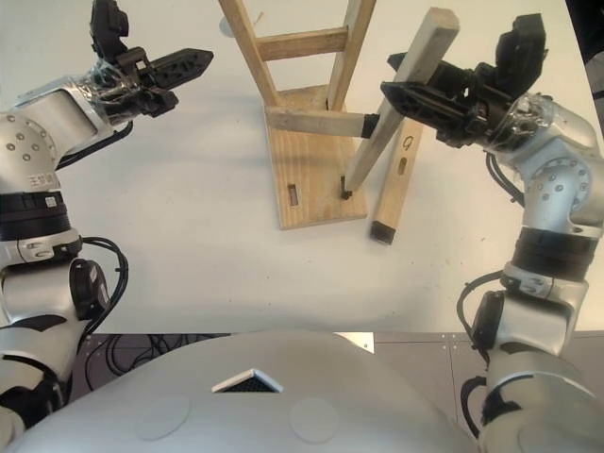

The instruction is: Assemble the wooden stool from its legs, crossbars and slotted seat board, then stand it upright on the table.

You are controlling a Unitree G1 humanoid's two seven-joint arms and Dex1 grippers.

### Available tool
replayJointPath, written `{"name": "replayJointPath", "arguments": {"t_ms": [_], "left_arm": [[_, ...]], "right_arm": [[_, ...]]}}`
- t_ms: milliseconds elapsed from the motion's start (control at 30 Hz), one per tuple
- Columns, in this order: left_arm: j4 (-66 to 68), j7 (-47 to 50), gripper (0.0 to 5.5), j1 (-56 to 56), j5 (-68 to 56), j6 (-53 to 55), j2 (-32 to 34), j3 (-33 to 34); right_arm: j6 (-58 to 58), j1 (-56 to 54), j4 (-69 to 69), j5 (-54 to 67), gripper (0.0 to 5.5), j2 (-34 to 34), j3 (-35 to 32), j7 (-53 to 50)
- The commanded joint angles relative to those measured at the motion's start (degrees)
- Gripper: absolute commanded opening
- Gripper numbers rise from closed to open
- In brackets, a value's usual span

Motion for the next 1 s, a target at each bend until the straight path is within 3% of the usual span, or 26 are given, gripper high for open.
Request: {"name": "replayJointPath", "arguments": {"t_ms": [33, 267, 400, 633, 867, 1000], "left_arm": [[-0.82, 0.34, 0.00, 0.95, 1.36, 0.61, 0.36, 0.24], [-2.27, 1.10, 0.00, 2.66, 1.27, 0.85, -0.78, 0.90], [-4.06, 3.16, 0.00, 4.34, 0.15, 1.83, -2.22, 2.41], [-7.75, 7.24, 0.00, 6.93, -0.96, 2.31, -6.21, 4.11], [-8.47, 9.51, 0.00, 7.90, -0.88, 1.97, -7.50, 5.82], [-6.61, 9.41, 0.00, 6.51, 0.29, 1.97, -6.39, 5.41]], "right_arm": [[-1.78, 0.30, 1.61, -3.25, 2.11, -1.81, 3.47, 0.44], [-8.22, 0.95, 3.78, -8.00, 2.11, -5.24, 8.68, 3.25], [-13.68, 2.26, 4.16, -13.50, 2.11, -10.13, 15.12, 8.21], [-12.21, -2.89, 8.87, -12.92, 2.11, -15.10, 20.40, 14.48], [-13.21, 11.07, -1.07, -12.88, 2.11, -13.84, 22.44, 9.40], [-15.17, 12.14, -4.12, -13.73, 2.11, -12.64, 23.12, 4.07]]}}
